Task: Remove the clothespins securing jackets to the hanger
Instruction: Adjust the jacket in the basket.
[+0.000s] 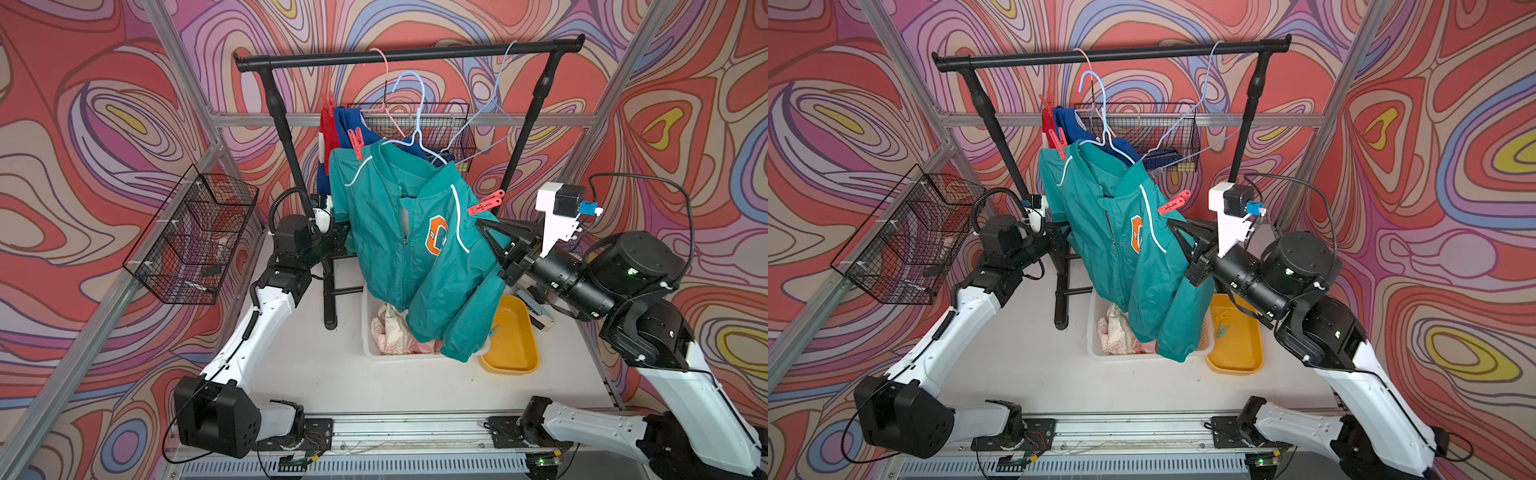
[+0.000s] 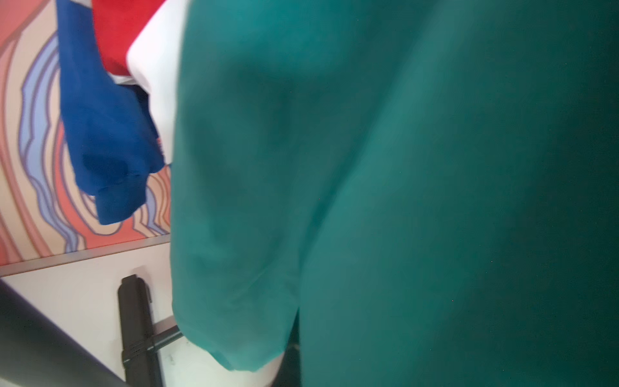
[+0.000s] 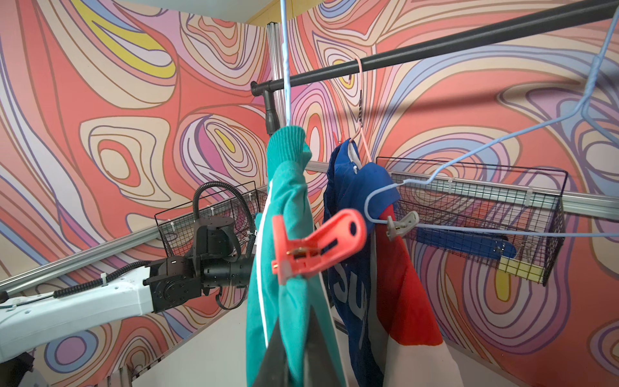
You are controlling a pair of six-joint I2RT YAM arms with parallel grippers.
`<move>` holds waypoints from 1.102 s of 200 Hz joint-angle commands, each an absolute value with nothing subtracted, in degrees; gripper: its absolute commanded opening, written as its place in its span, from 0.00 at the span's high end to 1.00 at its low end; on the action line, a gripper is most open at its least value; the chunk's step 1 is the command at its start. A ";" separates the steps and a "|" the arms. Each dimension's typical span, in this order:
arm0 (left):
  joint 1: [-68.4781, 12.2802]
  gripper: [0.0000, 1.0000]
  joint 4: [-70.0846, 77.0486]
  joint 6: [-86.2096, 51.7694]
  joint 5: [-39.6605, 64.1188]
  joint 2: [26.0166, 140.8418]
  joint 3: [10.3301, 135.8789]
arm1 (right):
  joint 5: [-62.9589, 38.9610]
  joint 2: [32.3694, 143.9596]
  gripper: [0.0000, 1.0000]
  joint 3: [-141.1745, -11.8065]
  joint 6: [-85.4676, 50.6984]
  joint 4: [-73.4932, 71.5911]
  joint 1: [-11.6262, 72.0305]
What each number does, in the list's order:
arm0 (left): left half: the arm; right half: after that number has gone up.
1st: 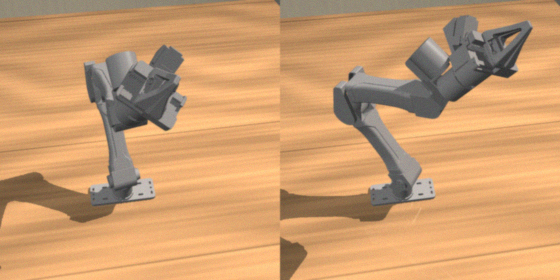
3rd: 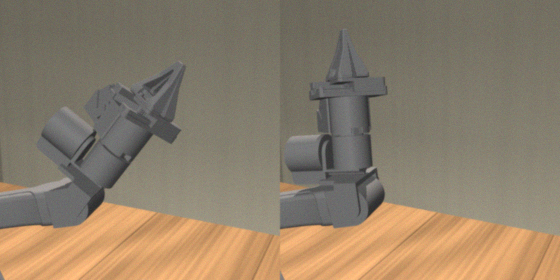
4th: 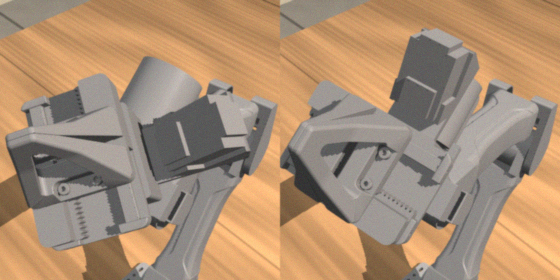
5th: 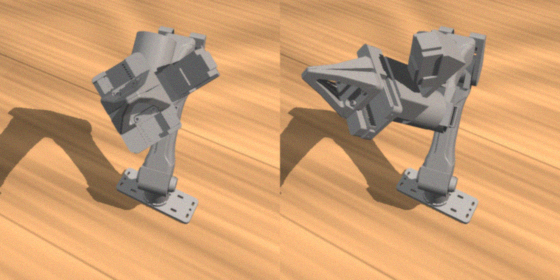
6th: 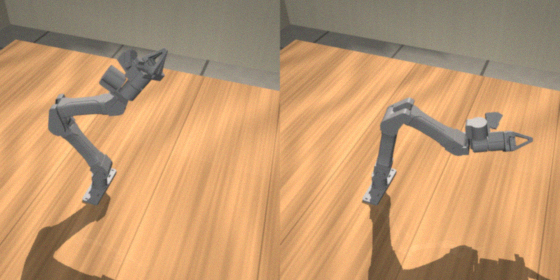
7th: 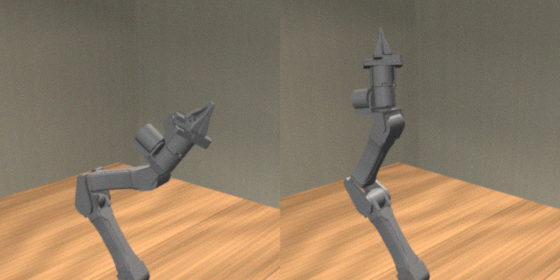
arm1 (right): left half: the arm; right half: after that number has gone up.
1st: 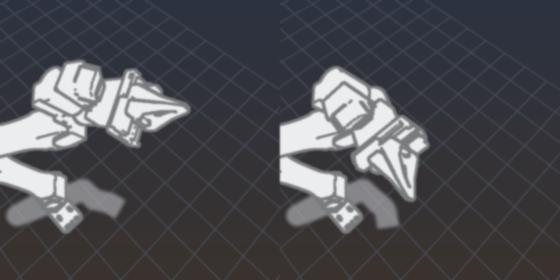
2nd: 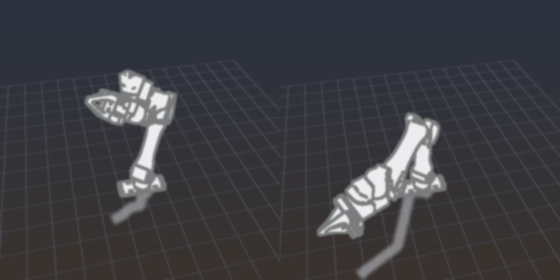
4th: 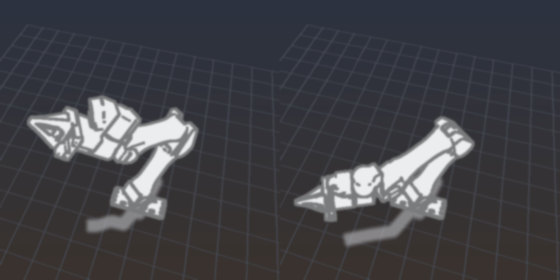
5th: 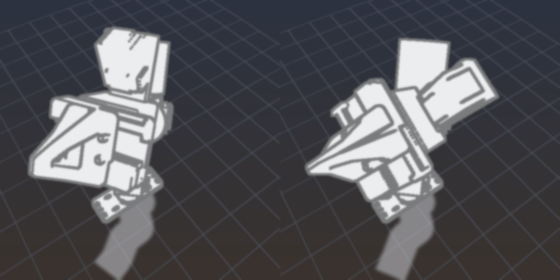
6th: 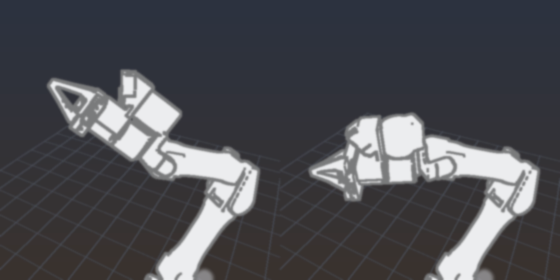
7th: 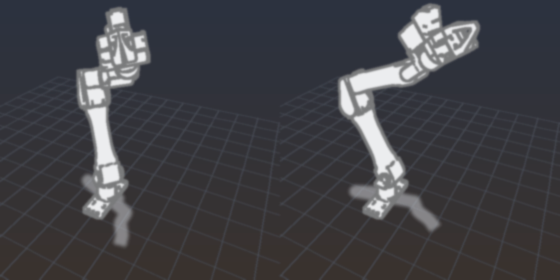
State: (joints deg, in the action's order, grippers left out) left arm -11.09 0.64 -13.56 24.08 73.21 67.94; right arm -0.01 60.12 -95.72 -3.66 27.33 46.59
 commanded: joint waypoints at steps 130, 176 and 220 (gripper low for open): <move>-11.24 1.00 -18.12 -16.11 24.96 52.46 64.19 | -28.59 71.85 1.00 -85.90 -16.48 -5.30 32.55; -16.17 1.00 -17.27 -15.48 24.68 53.98 62.75 | -36.12 68.89 1.00 -75.14 -22.87 -12.15 23.91; -24.39 1.00 -15.56 -16.17 23.10 56.80 61.01 | -41.93 67.15 1.00 -69.63 -27.65 -16.80 15.70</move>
State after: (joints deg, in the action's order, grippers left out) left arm -20.25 -17.32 -16.49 22.65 55.44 61.87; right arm -38.37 69.01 -70.08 -23.31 -7.77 19.31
